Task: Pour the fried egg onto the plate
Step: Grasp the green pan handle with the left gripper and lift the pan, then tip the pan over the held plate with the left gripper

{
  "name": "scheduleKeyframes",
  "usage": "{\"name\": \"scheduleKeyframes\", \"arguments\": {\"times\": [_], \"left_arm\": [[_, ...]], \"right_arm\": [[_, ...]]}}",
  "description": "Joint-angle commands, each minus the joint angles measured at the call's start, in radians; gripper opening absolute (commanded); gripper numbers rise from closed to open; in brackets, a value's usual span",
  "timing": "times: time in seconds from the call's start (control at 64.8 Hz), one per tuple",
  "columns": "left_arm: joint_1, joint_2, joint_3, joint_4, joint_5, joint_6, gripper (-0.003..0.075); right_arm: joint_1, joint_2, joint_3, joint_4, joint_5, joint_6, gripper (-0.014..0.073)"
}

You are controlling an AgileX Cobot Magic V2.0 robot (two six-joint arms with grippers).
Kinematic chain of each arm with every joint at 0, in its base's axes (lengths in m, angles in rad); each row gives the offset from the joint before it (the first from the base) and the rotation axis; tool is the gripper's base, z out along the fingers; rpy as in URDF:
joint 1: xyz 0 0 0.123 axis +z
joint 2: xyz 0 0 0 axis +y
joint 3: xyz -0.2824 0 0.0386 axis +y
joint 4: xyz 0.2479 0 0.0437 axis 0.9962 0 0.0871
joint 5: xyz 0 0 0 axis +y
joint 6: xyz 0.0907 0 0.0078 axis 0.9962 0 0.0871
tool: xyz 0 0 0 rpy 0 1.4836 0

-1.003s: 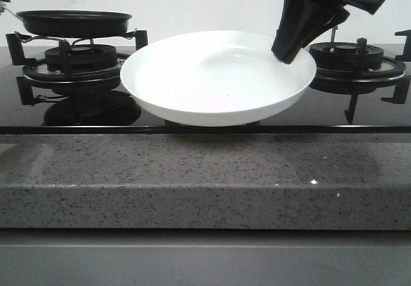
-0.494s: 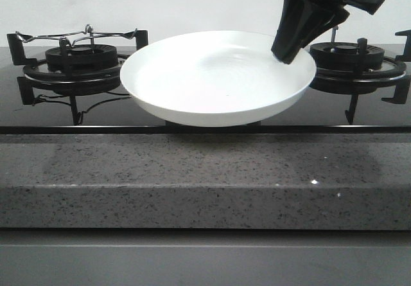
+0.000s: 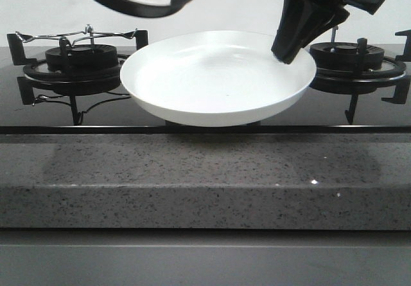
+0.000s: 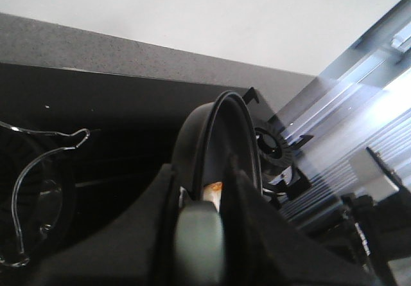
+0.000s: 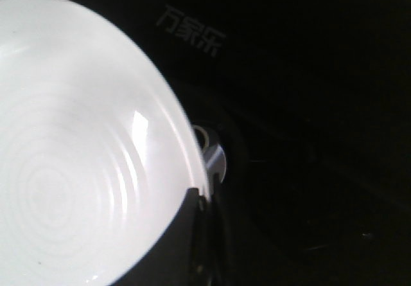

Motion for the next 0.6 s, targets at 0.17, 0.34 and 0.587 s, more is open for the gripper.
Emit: {"name": "scheduleKeyframes", "arguments": {"times": [0.17, 0.34, 0.587], "left_arm": [[-0.137, -0.166, -0.027, 0.096, -0.185, 0.056, -0.0019], [-0.22, -0.206, 0.001, 0.174, -0.244, 0.063, -0.0019], [-0.371, -0.245, 0.093, 0.191, -0.433, 0.215, -0.0019]], "right_arm": [[-0.001, -0.048, -0.024, 0.031, -0.029, -0.008, -0.006], [-0.001, -0.048, -0.024, 0.031, -0.029, -0.008, -0.006], [-0.001, -0.048, -0.024, 0.031, -0.029, -0.008, -0.006]]}}
